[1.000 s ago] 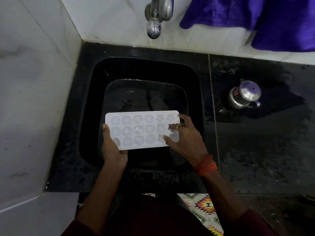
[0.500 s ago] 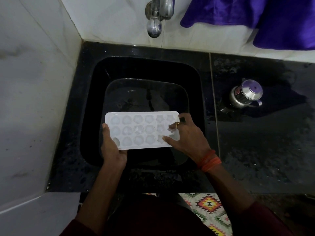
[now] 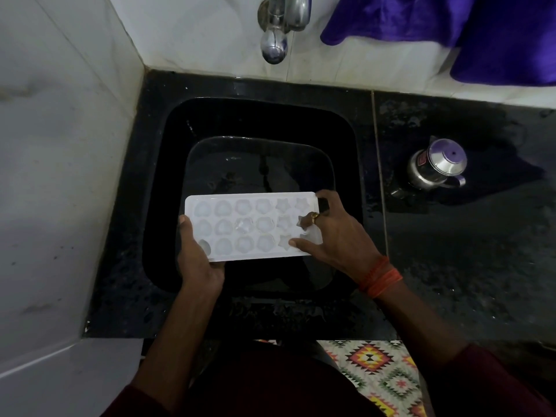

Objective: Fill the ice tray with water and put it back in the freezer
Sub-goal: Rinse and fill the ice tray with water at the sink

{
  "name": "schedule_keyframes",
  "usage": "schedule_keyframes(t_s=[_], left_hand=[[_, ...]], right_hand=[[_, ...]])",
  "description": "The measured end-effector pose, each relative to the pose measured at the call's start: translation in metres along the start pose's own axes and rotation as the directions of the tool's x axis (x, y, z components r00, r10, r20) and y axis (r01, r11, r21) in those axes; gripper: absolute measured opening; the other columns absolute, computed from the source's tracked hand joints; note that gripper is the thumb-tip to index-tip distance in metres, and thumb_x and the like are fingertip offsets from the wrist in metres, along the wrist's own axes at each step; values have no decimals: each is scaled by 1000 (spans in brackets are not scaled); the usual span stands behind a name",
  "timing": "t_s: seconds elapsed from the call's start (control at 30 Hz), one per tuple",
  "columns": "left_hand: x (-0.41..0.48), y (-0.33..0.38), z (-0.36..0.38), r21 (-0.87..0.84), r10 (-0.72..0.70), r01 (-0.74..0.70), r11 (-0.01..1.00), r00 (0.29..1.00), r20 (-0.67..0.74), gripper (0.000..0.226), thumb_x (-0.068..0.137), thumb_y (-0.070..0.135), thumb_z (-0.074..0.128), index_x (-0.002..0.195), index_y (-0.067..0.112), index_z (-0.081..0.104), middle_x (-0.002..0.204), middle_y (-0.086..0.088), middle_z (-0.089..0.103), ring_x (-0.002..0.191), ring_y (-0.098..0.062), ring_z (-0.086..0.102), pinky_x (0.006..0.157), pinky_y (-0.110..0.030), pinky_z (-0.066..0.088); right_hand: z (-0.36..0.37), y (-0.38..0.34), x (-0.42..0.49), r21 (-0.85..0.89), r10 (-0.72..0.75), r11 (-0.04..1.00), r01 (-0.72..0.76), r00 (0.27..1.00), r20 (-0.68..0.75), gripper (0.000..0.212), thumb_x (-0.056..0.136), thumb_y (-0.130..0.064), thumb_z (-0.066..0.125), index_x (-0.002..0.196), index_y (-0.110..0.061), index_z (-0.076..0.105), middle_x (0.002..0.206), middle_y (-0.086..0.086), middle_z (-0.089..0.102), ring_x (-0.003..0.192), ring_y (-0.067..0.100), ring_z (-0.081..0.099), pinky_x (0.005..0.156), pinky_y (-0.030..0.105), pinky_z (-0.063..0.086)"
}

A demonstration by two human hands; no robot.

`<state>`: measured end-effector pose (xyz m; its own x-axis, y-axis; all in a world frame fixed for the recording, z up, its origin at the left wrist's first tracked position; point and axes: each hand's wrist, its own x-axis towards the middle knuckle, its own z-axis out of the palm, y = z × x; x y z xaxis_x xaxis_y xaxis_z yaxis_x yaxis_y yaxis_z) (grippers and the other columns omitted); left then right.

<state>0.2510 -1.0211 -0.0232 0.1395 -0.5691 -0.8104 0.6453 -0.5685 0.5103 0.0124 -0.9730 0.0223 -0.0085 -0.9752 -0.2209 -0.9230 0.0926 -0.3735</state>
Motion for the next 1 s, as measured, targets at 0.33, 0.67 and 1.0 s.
schedule_keyframes(t_s=[0.33, 0.67, 1.0], left_hand=[[-3, 1, 6, -10, 5, -5, 1000, 1000, 6, 49, 90, 62, 68, 117, 23, 76, 108, -2, 81, 96, -27, 78, 74, -49, 64], [-6, 0, 7, -28, 4, -4, 1000, 1000, 8, 46, 92, 60, 68, 115, 22, 76, 105, -1, 81, 90, -24, 79, 64, -44, 64], [-6, 3, 4, -17, 13, -13, 1000, 1000, 17, 47, 92, 61, 66, 119, 23, 75, 108, -2, 81, 94, -25, 79, 73, -49, 65]], right_hand=[[2, 2, 1, 9, -3, 1000, 3, 1000, -3, 54, 83, -60, 66, 119, -21, 69, 151, -2, 18, 106, 16, 62, 86, 32, 57], [5, 1, -1, -3, 6, 1000, -6, 1000, -9, 53, 83, -63, 62, 116, -22, 68, 148, -1, 23, 103, 15, 63, 85, 33, 58], [8, 1, 2, -10, 16, 1000, -16, 1000, -18, 52, 81, -64, 64, 114, -23, 69, 148, -2, 29, 101, 17, 66, 82, 38, 59]])
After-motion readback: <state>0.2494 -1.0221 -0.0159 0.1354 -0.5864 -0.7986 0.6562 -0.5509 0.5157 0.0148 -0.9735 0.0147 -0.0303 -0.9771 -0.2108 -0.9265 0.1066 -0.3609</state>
